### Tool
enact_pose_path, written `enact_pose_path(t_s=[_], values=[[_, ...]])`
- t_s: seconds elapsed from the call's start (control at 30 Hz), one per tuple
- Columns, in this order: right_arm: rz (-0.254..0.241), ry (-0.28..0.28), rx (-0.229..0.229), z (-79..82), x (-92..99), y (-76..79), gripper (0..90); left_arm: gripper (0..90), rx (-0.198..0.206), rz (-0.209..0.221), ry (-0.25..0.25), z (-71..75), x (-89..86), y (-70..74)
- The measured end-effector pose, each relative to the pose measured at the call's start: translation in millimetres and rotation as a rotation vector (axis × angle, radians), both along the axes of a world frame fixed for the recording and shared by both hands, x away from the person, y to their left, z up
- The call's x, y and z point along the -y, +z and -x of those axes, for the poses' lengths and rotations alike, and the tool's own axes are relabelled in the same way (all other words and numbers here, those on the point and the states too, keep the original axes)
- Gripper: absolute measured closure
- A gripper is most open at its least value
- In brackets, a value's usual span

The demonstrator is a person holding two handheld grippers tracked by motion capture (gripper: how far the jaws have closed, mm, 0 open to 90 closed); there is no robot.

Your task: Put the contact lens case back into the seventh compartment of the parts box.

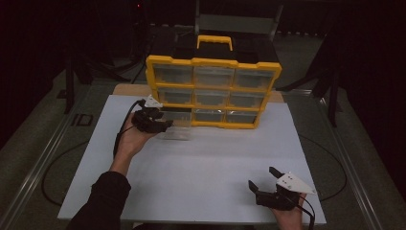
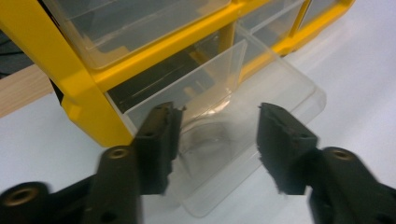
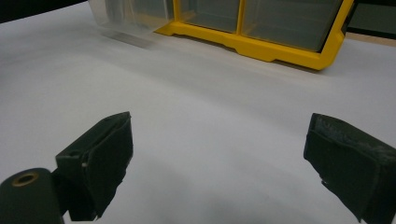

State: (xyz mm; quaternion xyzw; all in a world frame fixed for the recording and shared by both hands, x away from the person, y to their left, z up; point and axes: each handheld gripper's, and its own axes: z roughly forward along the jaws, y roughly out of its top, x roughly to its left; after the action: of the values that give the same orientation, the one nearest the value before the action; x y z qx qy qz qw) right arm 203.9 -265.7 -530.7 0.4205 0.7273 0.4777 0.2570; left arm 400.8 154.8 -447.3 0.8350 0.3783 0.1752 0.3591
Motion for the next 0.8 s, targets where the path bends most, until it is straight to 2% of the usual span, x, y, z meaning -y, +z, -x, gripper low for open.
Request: enact_pose_path(t_s=[0.03, 0.07, 0.13, 0.23, 0.37, 0.53, 0.7, 0.8], values=[[0.000, 0.001, 0.000, 0.0, 0.0, 0.0, 8.2, 40.2, 0.000, 0.000, 0.000, 0.0, 0.0, 0.0], [0.000, 0.002, 0.000, 0.0, -0.1, 0.0, 8.2, 30.9, 0.004, 0.006, 0.019, 0.4, -0.7, 0.7], [0.000, 0.002, 0.000, 0.0, -0.1, 0.0, 8.2, 21.5, 0.008, 0.018, 0.033, 0.7, -2.0, 1.3], [0.000, 0.002, 0.001, 0.2, -0.1, 0.0, 8.2, 14.0, 0.019, 0.032, 0.050, 1.3, -4.1, 2.2], [0.000, 0.002, 0.000, 0.0, -0.4, 0.0, 8.2, 1.6, -0.001, 0.042, 0.046, 0.6, -6.2, 1.5], [-0.001, 0.004, 0.000, 0.0, -0.3, 0.1, 8.2, 0.3, 0.006, 0.061, 0.054, 3.0, -8.2, 1.4], [0.001, 0.004, 0.001, 0.0, -0.3, 0.0, 8.2, 0.4, 0.037, 0.057, 0.051, 10.6, -8.8, 2.6], [0.000, 0.003, 0.001, 0.0, 0.0, 0.1, 8.2, 0.3, 0.037, 0.057, 0.051, 10.6, -8.8, 2.6]])
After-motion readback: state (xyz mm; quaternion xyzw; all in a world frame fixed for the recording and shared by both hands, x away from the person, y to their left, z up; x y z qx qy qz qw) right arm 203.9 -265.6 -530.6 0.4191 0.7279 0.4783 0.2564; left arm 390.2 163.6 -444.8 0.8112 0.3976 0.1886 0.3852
